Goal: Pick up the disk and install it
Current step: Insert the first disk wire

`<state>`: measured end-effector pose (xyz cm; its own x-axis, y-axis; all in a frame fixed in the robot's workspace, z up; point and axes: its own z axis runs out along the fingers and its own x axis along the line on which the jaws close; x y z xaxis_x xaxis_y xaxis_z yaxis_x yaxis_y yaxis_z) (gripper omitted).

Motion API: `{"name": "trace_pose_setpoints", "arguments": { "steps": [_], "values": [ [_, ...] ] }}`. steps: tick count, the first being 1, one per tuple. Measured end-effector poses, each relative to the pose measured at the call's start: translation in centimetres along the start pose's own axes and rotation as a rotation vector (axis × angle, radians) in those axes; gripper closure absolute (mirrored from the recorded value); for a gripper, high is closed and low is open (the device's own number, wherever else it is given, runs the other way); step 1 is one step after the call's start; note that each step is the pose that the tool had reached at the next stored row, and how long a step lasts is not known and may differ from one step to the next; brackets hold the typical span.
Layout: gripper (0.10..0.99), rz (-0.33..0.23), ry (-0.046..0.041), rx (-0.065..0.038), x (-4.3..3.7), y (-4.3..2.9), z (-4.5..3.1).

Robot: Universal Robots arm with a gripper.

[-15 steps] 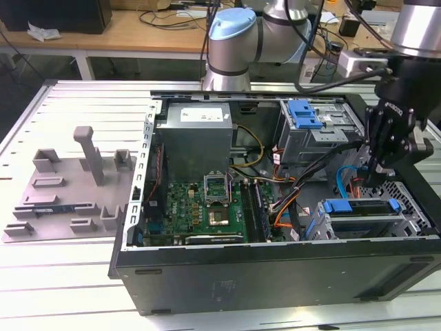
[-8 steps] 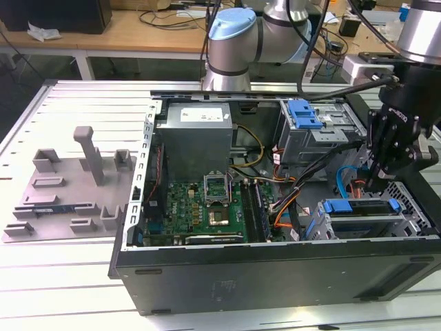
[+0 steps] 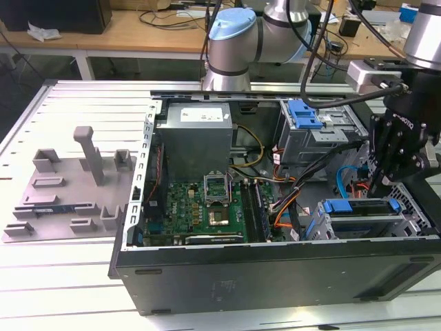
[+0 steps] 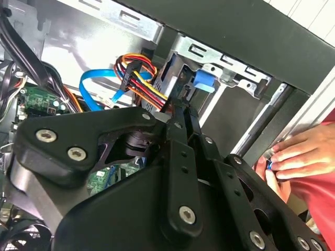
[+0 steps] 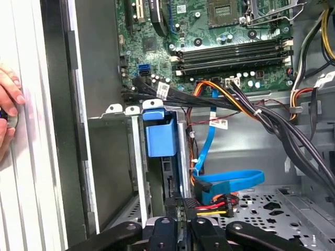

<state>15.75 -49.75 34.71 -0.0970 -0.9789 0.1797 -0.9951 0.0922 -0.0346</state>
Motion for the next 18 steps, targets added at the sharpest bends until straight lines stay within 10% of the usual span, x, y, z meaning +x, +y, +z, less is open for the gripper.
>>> {"name": "trace_pose_setpoints", "arguments": {
  "steps": [8, 18],
  "values": [
    [0.918, -0.008, -0.013, -0.002, 0.51, -0.07, -0.83],
    [0.918, -0.035, -0.084, -0.003, 0.76, -0.13, -1.05]
  ]
}}
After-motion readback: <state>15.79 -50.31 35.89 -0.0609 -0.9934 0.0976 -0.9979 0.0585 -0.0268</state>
